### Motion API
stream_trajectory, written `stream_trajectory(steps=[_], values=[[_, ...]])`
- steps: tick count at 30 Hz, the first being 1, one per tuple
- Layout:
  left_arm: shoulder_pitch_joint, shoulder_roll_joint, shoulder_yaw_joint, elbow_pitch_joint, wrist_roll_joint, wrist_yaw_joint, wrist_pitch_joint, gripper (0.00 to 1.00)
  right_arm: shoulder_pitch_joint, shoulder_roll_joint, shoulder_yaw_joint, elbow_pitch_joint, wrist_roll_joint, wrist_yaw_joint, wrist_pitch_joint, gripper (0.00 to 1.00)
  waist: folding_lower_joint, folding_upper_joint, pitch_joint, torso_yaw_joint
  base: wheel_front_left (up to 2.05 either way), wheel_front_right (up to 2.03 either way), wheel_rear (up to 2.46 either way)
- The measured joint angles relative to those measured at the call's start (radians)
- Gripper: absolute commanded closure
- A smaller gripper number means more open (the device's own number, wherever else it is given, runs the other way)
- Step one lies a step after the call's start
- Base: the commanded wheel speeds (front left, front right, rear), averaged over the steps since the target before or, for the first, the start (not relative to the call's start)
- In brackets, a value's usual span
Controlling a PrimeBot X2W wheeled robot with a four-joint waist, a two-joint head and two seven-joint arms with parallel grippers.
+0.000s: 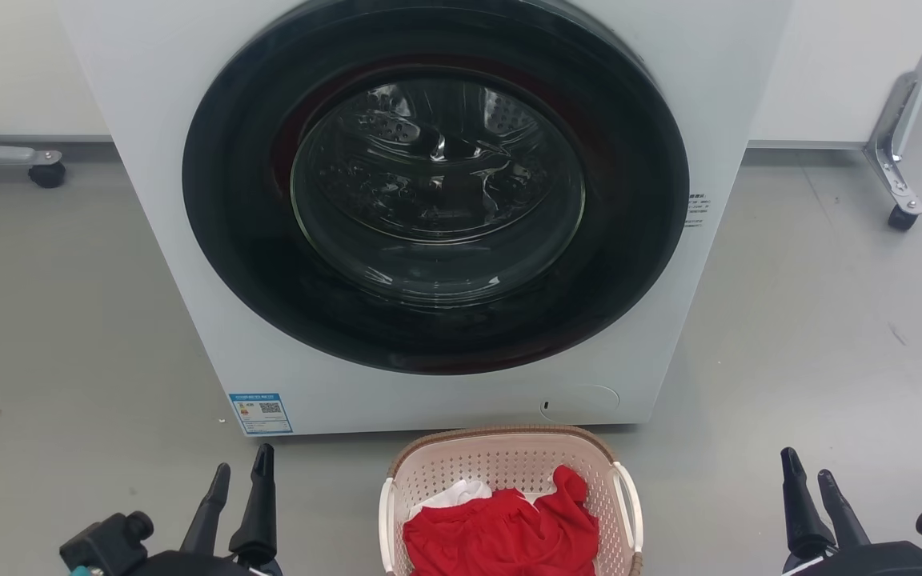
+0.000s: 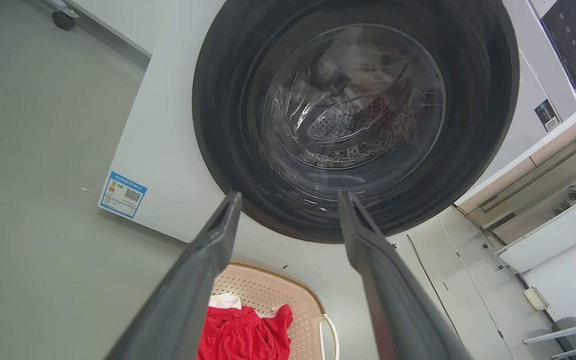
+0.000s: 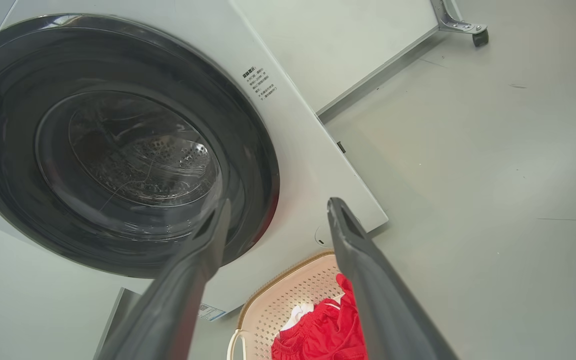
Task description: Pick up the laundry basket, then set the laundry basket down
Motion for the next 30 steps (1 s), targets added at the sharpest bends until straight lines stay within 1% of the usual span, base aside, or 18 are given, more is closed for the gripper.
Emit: stream_trajectory(steps=[6, 14, 30], values=[[-0.001, 0.008, -0.035, 0.003, 0.096, 0.01, -0.019, 0.0, 0.0, -0.01, 0.033, 0.006, -0.08, -0.01, -0.021, 0.0, 0.0, 0.0, 0.002, 0.001, 0.0, 0.0, 0.0], [-0.001, 0.01, -0.068, 0.014, 0.217, 0.03, -0.051, 0.0, -0.001, -0.02, 0.065, 0.02, -0.188, -0.033, -0.054, 0.0, 0.0, 0.0, 0.002, 0.002, 0.0, 0.0, 0.0], [-0.004, 0.015, -0.102, 0.061, 0.428, 0.088, -0.107, 0.0, -0.005, -0.044, 0.111, 0.043, -0.381, -0.062, -0.111, 0.0, 0.0, 0.0, 0.004, 0.006, 0.0, 0.0, 0.0]])
